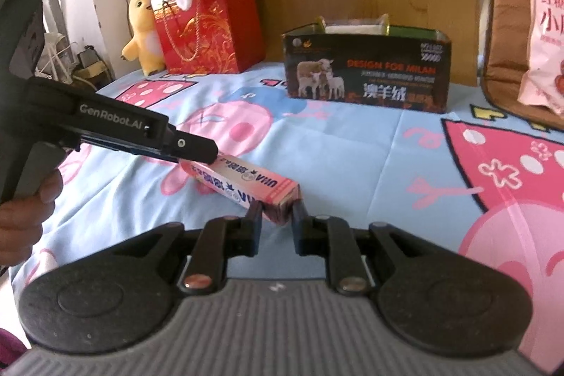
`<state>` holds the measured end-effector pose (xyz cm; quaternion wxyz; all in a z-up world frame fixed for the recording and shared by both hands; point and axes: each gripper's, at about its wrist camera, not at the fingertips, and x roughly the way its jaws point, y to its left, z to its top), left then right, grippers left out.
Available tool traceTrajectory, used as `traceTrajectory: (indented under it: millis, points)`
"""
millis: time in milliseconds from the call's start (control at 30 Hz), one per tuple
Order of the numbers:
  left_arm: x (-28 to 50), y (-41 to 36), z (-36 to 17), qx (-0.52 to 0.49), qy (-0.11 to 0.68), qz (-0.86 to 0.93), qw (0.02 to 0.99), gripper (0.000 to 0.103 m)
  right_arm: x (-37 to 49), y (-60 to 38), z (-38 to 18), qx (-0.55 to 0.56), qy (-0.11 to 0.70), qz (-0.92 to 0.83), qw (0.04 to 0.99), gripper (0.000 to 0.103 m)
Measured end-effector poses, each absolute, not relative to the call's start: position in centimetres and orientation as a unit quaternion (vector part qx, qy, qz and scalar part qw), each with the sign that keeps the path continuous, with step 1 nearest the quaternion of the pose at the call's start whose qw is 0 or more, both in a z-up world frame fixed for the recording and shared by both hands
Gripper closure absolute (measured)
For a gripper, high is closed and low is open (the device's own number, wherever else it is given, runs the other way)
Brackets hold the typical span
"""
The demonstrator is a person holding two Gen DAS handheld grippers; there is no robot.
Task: Organize snacks
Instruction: 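Carry the pink stick packet into the black box and open the left gripper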
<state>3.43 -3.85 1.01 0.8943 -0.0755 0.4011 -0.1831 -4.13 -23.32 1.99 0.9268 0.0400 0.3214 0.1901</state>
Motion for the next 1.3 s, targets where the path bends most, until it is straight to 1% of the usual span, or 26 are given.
traceTrajectory:
  millis: [333,500,667,767,867,1000,1067,1100,1133,1300]
  points:
    - [5.2,-5.2,1.7,-0.069,0.397,-0.194,0.895,0.058,-3.6,-24.2,2.4,0.046,0.309,0.174,0.934,0.083]
    - [7.1,-6.0,3.8,-0.072,0.375,-0.209,0.900,0.058,-2.4,-24.8,3.8,0.038,0.288,0.160,0.943,0.083]
    - [10.0,-7.2,7.3,-0.069,0.321,-0.213,0.920,0.058,0.6,-25.7,6.4,0.024,0.237,0.147,0.960,0.083]
    - [12.6,-8.0,8.6,-0.067,0.300,-0.206,0.929,0.058,3.3,-25.8,7.4,0.019,0.214,0.138,0.967,0.082]
    - [15.8,-8.7,8.9,-0.073,0.300,-0.204,0.929,0.058,6.3,-25.8,7.6,0.007,0.202,0.123,0.972,0.082]
    - [19.2,-10.6,7.5,-0.067,0.317,-0.209,0.923,0.058,9.9,-25.9,6.6,-0.023,0.195,0.084,0.977,0.082]
    - [20.4,-11.9,6.2,-0.058,0.329,-0.209,0.919,0.060,11.4,-26.3,5.6,-0.032,0.200,0.060,0.977,0.079]
    - [20.9,-12.4,5.7,-0.052,0.333,-0.201,0.920,0.060,11.8,-26.4,5.2,-0.031,0.204,0.056,0.977,0.075]
    - [21.1,-12.6,5.3,-0.047,0.333,-0.190,0.922,0.060,12.1,-26.7,4.8,-0.024,0.206,0.054,0.977,0.073]
    - [20.2,-12.1,5.4,-0.039,0.331,-0.170,0.927,0.060,11.0,-27.5,5.1,0.000,0.196,0.058,0.979,0.069]
